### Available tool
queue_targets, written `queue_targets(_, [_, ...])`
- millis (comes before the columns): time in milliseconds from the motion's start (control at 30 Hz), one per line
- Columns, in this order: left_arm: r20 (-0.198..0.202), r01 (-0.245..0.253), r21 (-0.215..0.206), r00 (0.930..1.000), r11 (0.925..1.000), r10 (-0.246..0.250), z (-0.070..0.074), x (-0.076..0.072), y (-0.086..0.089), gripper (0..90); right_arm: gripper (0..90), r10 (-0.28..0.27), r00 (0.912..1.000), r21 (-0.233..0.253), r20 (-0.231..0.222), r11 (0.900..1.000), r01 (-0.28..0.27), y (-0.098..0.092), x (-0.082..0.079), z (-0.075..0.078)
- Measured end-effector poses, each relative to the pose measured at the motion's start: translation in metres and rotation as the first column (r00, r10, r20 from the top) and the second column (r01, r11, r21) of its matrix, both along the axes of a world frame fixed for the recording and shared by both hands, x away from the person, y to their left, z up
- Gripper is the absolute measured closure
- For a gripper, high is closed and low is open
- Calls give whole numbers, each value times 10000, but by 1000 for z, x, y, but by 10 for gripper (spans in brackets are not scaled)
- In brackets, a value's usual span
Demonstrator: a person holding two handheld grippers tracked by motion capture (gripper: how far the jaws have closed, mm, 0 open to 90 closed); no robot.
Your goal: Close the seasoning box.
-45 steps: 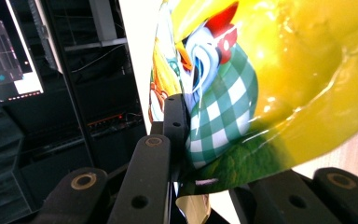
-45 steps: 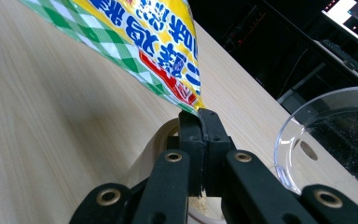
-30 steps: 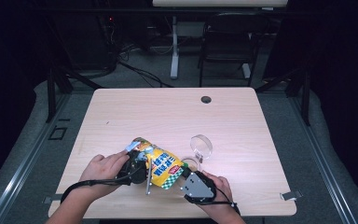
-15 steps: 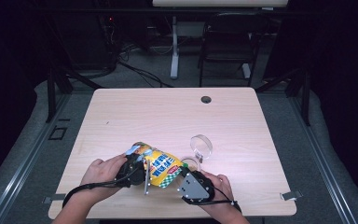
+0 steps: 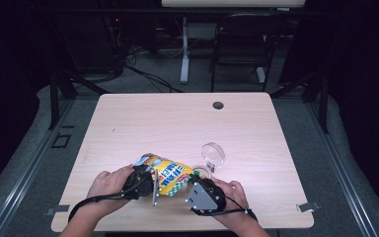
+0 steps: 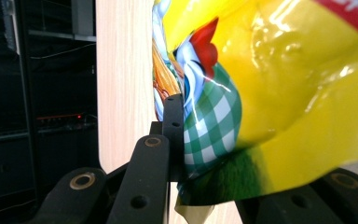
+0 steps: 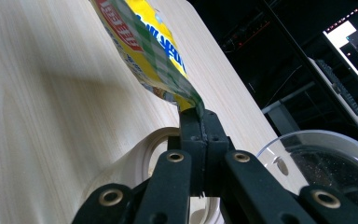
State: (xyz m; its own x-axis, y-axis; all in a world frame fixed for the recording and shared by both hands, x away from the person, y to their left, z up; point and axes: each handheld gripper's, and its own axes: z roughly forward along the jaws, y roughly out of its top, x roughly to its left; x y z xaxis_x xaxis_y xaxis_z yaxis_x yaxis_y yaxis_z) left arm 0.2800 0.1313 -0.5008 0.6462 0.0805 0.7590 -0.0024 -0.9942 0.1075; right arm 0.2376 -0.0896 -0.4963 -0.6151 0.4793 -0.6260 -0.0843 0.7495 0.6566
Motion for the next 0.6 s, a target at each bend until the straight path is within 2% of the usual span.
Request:
queue_targets(433, [-450, -208, -821, 9988, 9964, 172, -7, 2, 4, 802, 900, 76, 9999, -144, 102, 9999, -74, 4, 2, 4])
queue_targets(533, [-530, -262, -918, 9984, 9954, 214, -9, 2, 5, 802, 900, 102, 9999, -211, 80, 9997, -100, 4, 3, 4])
queue_targets(567, [-623, -268, -627, 9978, 9977, 228, -8, 2, 5, 802, 900, 100, 9999, -223, 82, 9997, -98, 4, 3, 4])
queue_targets(600, [-662, -273, -669, 9975, 9974, 229, -8, 2, 5, 802, 900, 100, 9999, -217, 76, 9997, -98, 4, 3, 4])
